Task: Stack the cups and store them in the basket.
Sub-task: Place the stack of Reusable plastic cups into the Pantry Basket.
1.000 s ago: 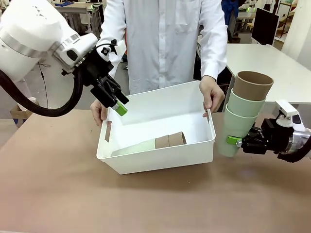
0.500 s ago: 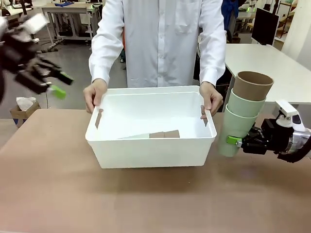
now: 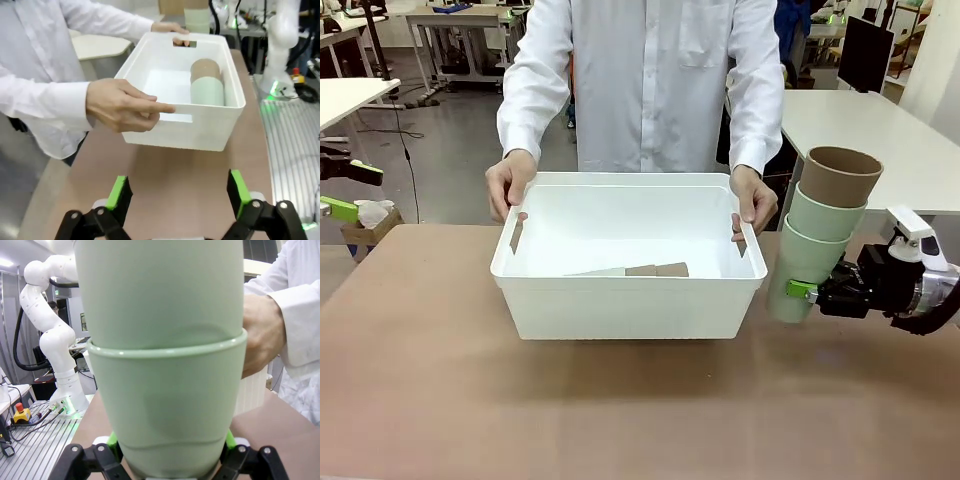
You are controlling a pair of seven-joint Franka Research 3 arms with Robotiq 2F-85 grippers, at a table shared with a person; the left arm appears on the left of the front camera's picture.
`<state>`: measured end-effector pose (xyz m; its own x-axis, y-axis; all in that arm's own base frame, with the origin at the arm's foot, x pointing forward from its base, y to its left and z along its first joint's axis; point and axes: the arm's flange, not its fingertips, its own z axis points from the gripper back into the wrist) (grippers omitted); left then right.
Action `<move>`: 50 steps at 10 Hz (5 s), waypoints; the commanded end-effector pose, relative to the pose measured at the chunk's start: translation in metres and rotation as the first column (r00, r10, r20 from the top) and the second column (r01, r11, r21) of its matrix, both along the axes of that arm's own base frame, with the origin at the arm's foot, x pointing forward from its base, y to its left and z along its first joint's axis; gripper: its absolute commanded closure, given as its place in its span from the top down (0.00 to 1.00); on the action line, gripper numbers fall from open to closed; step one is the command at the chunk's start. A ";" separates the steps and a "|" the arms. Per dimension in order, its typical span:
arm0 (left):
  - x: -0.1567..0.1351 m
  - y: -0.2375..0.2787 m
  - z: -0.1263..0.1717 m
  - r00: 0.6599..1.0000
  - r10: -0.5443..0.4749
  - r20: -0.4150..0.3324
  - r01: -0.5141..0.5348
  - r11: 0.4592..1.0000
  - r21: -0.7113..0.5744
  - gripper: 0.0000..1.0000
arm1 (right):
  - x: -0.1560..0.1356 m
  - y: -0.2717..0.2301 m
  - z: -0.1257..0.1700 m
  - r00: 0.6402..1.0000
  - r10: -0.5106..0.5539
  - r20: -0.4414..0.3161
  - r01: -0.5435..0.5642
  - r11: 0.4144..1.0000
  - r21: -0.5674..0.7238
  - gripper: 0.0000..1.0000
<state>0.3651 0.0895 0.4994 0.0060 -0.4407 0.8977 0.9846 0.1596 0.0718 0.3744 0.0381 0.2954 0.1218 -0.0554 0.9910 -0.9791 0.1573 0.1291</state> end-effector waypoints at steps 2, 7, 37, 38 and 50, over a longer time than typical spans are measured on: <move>0.008 -0.013 0.003 1.000 -0.002 -0.029 0.004 0.998 0.064 1.00 | 0.001 0.000 0.006 1.000 -0.004 0.015 0.004 1.000 0.002 0.85; 0.008 -0.013 0.003 1.000 -0.002 -0.029 0.004 0.998 0.064 1.00 | 0.001 0.000 0.006 1.000 -0.004 0.015 0.004 1.000 0.002 0.85; 0.008 -0.013 0.003 1.000 -0.002 -0.029 0.004 0.998 0.064 1.00 | 0.055 0.223 0.157 0.945 -0.327 0.012 0.211 0.580 -0.786 0.85; 0.008 -0.013 0.003 1.000 -0.002 -0.029 0.004 0.998 0.064 1.00 | 0.049 0.225 0.149 0.949 -0.316 0.003 0.194 0.573 -0.797 0.85; 0.008 -0.013 0.003 1.000 -0.002 -0.029 0.004 0.998 0.064 1.00 | 0.101 0.257 0.058 0.991 -0.112 0.076 0.121 0.477 -0.871 0.85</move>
<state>0.3738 0.0758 0.4985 0.0207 -0.4921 0.8703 0.9865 0.1514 0.0622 0.4652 0.2959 0.3518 0.2029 0.8236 0.5297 -0.9475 0.3016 -0.1060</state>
